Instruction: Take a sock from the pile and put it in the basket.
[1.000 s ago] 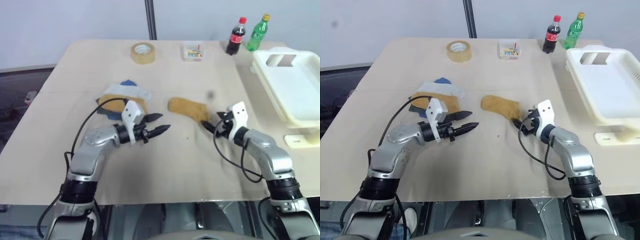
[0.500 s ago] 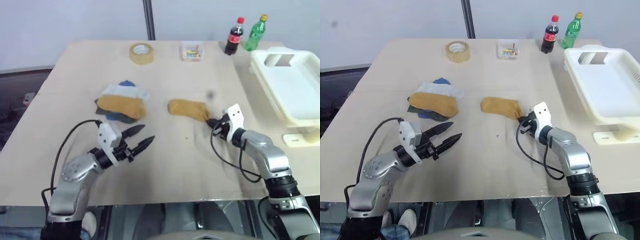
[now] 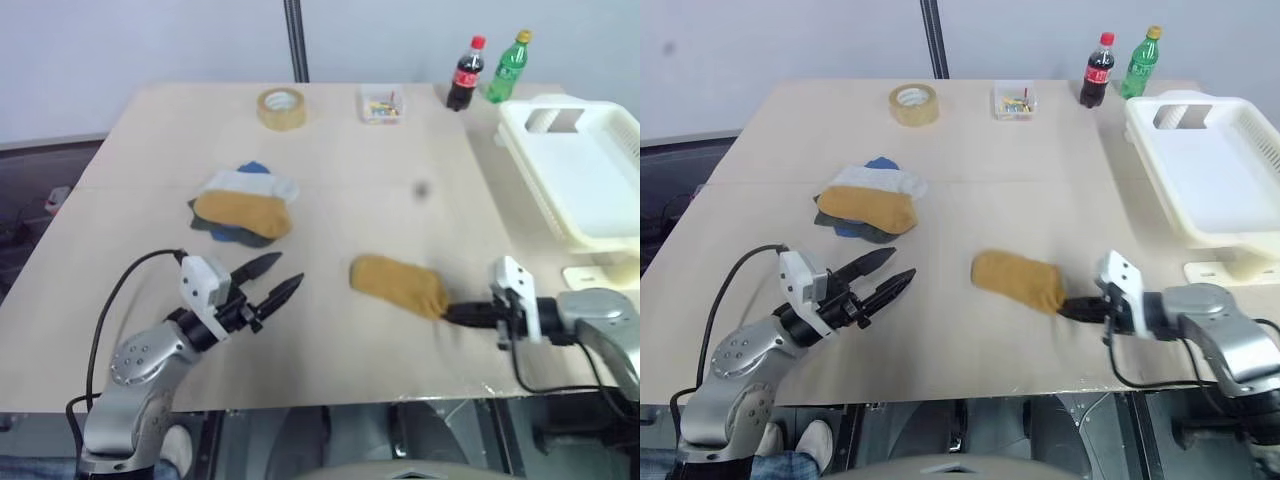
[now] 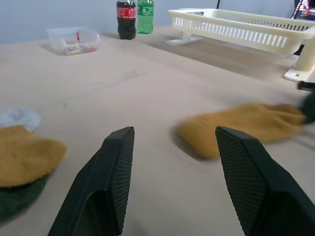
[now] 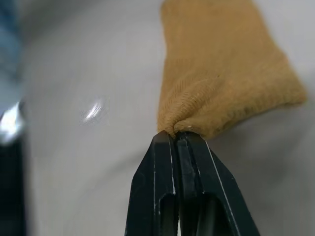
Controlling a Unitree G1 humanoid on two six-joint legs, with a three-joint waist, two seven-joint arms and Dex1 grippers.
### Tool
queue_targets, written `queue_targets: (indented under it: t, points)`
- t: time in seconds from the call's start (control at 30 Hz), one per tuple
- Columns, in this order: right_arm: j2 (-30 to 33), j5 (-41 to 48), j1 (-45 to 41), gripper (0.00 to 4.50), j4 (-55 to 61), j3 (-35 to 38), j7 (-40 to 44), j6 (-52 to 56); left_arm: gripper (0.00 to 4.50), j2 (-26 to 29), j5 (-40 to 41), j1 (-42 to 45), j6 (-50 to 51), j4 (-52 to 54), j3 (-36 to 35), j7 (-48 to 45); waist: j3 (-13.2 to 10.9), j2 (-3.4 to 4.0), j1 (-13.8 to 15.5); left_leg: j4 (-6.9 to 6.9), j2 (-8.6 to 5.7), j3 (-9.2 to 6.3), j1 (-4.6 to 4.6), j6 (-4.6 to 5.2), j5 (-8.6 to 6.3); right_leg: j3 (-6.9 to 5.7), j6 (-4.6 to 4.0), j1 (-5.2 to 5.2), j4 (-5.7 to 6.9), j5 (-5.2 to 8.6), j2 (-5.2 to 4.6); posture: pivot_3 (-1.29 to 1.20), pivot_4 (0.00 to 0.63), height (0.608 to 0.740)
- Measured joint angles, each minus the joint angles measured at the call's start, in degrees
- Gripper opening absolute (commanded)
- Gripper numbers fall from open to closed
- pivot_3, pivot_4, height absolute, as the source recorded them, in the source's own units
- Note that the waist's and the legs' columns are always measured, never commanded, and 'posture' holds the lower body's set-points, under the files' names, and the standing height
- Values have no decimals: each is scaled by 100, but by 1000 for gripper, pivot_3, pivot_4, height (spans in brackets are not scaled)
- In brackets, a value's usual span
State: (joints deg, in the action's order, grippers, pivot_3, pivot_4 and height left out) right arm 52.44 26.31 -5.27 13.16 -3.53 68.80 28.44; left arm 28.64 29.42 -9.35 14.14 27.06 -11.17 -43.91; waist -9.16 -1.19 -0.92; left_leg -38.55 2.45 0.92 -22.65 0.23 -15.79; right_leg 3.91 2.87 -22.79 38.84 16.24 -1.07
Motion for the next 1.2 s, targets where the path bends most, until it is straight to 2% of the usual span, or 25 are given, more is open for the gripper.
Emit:
queue_targets:
  t: [0.07, 0.17, 0.33, 0.37, 0.4, 0.53, 0.57, 0.6, 0.67, 0.7, 0.97, 1.03, 1.1, 1.2]
  points:
    - [30, -357, -111, 85, -348, -15, -2, -454, 2819, 2, 3, 10, 2, 0, 6, -3, 3, -5, -17, -3, 2, 3, 6, 0, 0, 2, 0, 4, 0, 0, 3, 0, 150, 740]
    - [-326, -811, -556, 85, -1088, -9, -488, -883, 2819, 1, 4, 29, 2, 3, 70, -11, 3, -5, -37, -10, 3, 8, 6, -1, 0, 7, 0, 4, 3, 0, 6, 0, 150, 740]
    - [-847, -722, -666, 85, -1111, 7, -791, -839, 2819, 1, 3, 106, 2, 3, 82, -8, 2, -3, 17, -8, 3, -3, -6, -1, 0, -2, -1, 2, 0, 0, 3, 0, 150, 740]
    - [-840, -606, -600, 646, -958, 14, -768, -694, 2819, 5, 2, 107, 2, 2, 82, -8, 2, -3, 35, -8, 0, -6, -9, 0, -1, -2, 0, 1, -2, 0, -3, 0, 150, 740]
    - [-833, -552, -556, 926, -875, 17, -745, -617, 2819, 5, 1, 105, 2, 2, 82, -8, 2, -3, 37, -8, 0, -7, -11, 2, -2, -3, 0, 2, -5, 0, -6, 0, 150, 740]
    - [-486, -250, -25, 2659, -318, 105, -586, -97, 2819, 20, -23, 105, -3, -2, 93, 2, 2, -3, 38, -8, -4, -5, -11, 7, -5, -4, 0, 3, -6, 0, -14, 0, 150, 740]
    - [-415, -212, 48, 2977, -247, 146, -551, -43, 2819, 20, -31, 103, -5, -2, 94, 4, 2, -3, 35, -8, -4, -7, -10, 7, -5, -5, 0, 4, -5, 0, -13, 0, 150, 740]
    - [-301, -143, 197, 3538, -134, 247, -535, 57, 2819, 20, -71, 108, -9, -6, 113, 17, 3, -4, 29, -8, -4, -7, -6, 7, -5, -6, 0, 5, -3, 0, -10, 0, 150, 740]
    - [-298, -83, 299, 4196, -30, 364, -600, 161, 2819, 19, -105, 118, -15, -10, 152, 33, 4, -6, 20, -9, -2, -9, -1, 7, -5, -6, 0, 9, -1, 0, -5, 0, 150, 740]
    - [-312, -58, 338, 4364, -1, 417, -676, 216, 2819, 18, -118, 129, -25, -10, 199, 32, 4, -5, 12, -9, -2, -6, 1, 7, -4, -3, 0, 9, 0, 0, -2, 0, 150, 740]
    - [-548, 140, 335, 4364, 68, 905, -953, 91, 2819, 10, -616, 739, 28, -531, 260, 635, 3, -5, 30, -23, -1, -4, 0, 7, -4, -8, 1, 16, 2, 0, 4, 0, 150, 740]
    - [-847, 674, 157, 4364, 259, 1433, -908, -141, 2819, 12, -1468, 1405, 44, -1457, 413, 1335, 3, -5, 28, -23, -5, -11, -7, 7, -5, -11, 3, 13, 0, -1, 3, 0, 150, 740]
    - [-853, 785, 97, 4364, 358, 1542, -912, -199, 2819, 13, -1781, 1606, 3, -1812, 542, 1514, 3, -5, 27, -23, -4, -13, -7, 7, -5, -11, 2, 14, 0, -1, 2, 0, 150, 740]
    - [-919, 806, 3, 4364, 384, 1566, -974, -239, 2819, -362, -2245, 2096, -123, -2670, 802, 1946, 3, -7, 46, -23, -7, -17, -12, 7, -5, -14, 4, 14, -1, -2, -4, 0, 150, 740]
